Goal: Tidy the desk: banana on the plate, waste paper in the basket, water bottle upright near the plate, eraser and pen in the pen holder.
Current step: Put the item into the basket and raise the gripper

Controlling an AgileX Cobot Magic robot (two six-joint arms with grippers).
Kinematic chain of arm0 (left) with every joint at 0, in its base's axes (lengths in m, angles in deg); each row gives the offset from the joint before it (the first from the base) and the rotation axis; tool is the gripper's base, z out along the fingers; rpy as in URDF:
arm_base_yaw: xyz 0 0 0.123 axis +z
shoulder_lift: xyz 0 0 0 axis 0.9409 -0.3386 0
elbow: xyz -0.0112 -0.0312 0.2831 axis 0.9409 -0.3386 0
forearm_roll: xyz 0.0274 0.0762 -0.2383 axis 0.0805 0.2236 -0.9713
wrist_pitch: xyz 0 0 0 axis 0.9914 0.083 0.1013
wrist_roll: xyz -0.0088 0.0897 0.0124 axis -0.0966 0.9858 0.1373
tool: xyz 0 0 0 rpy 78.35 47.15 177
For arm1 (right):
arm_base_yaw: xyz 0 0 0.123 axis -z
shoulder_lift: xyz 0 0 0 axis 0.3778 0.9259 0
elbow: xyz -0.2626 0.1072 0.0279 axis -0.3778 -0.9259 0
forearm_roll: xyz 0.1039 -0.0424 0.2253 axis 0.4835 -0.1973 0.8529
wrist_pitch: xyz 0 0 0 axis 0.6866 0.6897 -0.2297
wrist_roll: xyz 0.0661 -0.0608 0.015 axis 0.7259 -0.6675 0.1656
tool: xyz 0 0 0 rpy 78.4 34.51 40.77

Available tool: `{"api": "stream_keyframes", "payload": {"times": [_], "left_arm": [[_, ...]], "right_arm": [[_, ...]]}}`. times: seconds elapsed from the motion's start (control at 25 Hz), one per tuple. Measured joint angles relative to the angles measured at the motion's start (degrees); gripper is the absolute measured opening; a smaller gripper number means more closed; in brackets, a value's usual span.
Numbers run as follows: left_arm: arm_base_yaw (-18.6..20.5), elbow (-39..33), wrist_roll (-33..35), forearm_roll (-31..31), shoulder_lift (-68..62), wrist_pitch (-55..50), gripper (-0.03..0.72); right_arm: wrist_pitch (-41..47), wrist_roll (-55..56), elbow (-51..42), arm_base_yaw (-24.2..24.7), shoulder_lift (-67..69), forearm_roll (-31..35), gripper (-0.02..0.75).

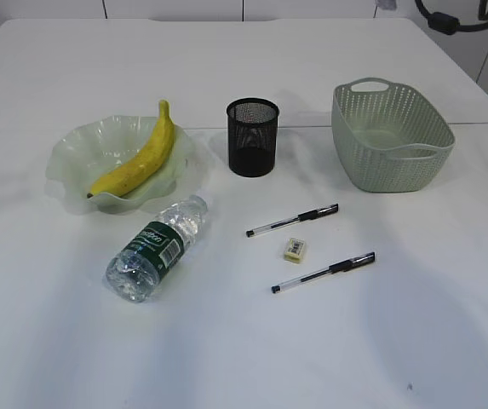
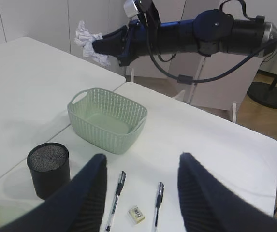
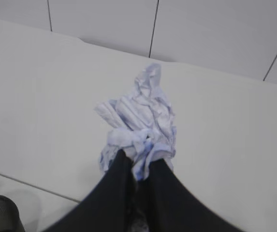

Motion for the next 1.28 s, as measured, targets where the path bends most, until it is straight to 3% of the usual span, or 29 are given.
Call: {"api": "stream_keyframes", "payload": {"times": [0.24, 0.68, 1.28], "left_arm": [[0.0, 0.0, -0.1, -0.5, 0.0, 0.1, 0.341], [0.0, 0.0, -0.4, -0.6, 0.0, 0.5, 0.341], [0.0, 0.0, -1.2, -0.8, 0.0, 0.5, 0.341]], "right_arm": [[1.0, 0.0, -5.7, 2.8, 0.0, -0.6, 0.044], [-2.5, 0.0, -14.2, 2.9, 0.0, -2.1, 0.043], [-8.2, 0.0, -15.0, 2.9, 2.5, -2.1, 0.043]]}}
